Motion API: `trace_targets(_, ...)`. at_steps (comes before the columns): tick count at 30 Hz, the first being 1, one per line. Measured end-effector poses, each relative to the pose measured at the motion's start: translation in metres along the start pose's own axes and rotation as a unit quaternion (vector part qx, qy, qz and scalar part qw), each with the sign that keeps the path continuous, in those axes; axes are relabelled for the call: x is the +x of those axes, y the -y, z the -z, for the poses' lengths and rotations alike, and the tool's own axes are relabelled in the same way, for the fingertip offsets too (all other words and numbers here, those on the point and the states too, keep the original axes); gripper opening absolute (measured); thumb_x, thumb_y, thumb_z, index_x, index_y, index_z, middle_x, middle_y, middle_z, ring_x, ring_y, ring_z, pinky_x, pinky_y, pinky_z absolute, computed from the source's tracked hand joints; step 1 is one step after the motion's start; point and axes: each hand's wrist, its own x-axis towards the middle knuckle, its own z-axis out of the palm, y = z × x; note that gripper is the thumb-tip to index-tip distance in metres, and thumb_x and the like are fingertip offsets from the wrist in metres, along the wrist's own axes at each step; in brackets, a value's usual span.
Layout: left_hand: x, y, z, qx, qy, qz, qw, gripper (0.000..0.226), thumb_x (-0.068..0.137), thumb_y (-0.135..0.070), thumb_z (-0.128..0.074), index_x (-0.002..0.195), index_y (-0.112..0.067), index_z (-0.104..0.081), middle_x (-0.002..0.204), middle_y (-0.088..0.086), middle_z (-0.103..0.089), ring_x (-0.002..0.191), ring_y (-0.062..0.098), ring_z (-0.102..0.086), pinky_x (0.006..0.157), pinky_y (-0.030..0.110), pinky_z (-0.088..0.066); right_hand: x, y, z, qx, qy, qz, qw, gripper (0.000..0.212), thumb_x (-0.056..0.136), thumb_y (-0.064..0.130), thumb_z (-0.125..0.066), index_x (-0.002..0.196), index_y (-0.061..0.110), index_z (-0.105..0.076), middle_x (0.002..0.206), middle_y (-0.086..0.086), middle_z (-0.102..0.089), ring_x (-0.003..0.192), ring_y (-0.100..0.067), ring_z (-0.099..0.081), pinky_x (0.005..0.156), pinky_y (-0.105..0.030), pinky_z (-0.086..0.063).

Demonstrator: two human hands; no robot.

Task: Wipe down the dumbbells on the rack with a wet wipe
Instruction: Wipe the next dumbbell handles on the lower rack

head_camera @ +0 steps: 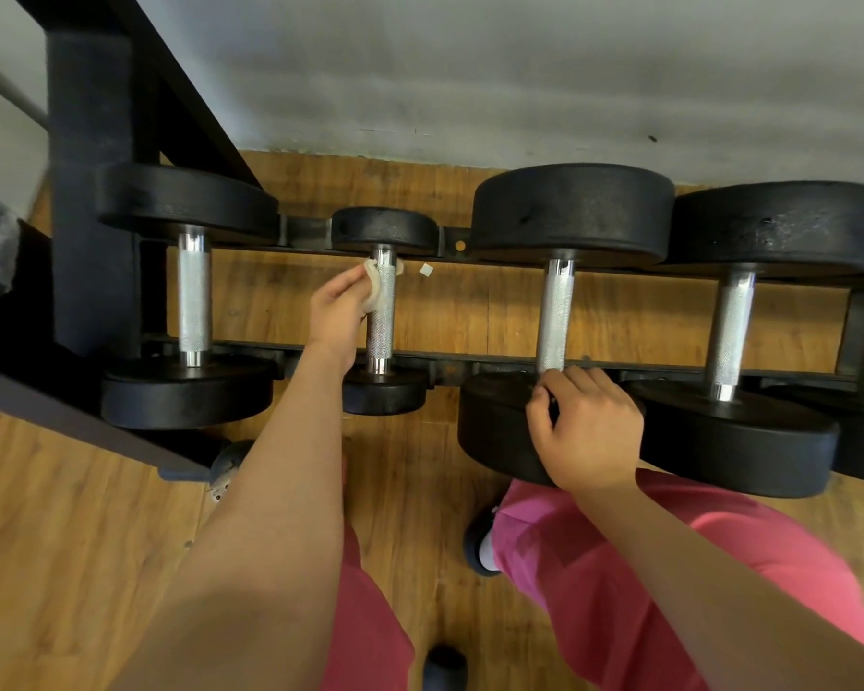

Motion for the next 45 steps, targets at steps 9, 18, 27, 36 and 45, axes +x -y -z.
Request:
trace_targets(9, 0.003, 0.002, -0.008, 0.006, -0.043, -0.002, 0.999, 0.028, 0.092, -0.016, -0.065, 0.12, -0.012, -0.066, 0.111, -0.003, -0.066, 0.106, 0.011, -0.06, 0.089, 0.023, -0.05, 0.0, 0.0, 0.0, 0.0, -0.004, 0.004, 1.0, 0.03, 0.086, 0.025, -0.044, 0.071, 0.012, -0.066, 0.063, -0.002, -0.058, 0.062, -0.023, -0.054, 0.056, -0.026, -0.03)
trace_targets(18, 0.001, 0.002, -0.007, 0.066, -0.102, -0.028, 0.992, 0.021, 0.093, -0.011, -0.063, 0.114, -0.008, -0.068, 0.102, -0.004, -0.065, 0.098, 0.008, -0.061, 0.088, 0.02, -0.051, 0.0, 0.0, 0.0, 0.002, -0.007, 0.004, 1.0, 0.03, 0.086, 0.025, -0.044, 0.071, 0.012, -0.066, 0.063, -0.002, -0.058, 0.061, -0.024, -0.054, 0.054, -0.027, -0.034)
trace_targets(27, -0.01, 0.004, 0.011, 0.188, -0.006, -0.045, 0.981, 0.03, 0.094, -0.009, -0.062, 0.123, -0.01, -0.063, 0.112, -0.003, -0.063, 0.11, 0.014, -0.059, 0.097, 0.027, -0.046, -0.001, 0.0, 0.0, 0.007, -0.006, 0.003, 1.0, 0.031, 0.087, 0.024, -0.043, 0.072, 0.01, -0.066, 0.064, -0.004, -0.06, 0.064, -0.027, -0.057, 0.054, -0.03, -0.039)
trace_targets(36, -0.012, 0.011, -0.009, 0.163, -0.121, -0.067, 0.977, 0.02, 0.093, -0.016, -0.065, 0.11, -0.006, -0.068, 0.103, -0.003, -0.063, 0.098, 0.009, -0.058, 0.071, 0.011, -0.044, -0.001, -0.001, -0.001, 0.002, -0.005, 0.005, 1.0, 0.03, 0.087, 0.024, -0.045, 0.074, 0.01, -0.067, 0.066, -0.004, -0.061, 0.064, -0.026, -0.057, 0.054, -0.03, -0.038)
trace_targets(45, -0.012, 0.014, -0.009, 0.133, -0.11, -0.053, 0.984, 0.021, 0.093, -0.018, -0.065, 0.112, -0.01, -0.068, 0.107, -0.002, -0.065, 0.099, 0.01, -0.061, 0.071, 0.013, -0.047, 0.0, -0.001, -0.002, 0.003, -0.007, 0.003, 1.0, 0.029, 0.087, 0.024, -0.045, 0.074, 0.01, -0.067, 0.067, -0.004, -0.061, 0.064, -0.026, -0.057, 0.054, -0.03, -0.038)
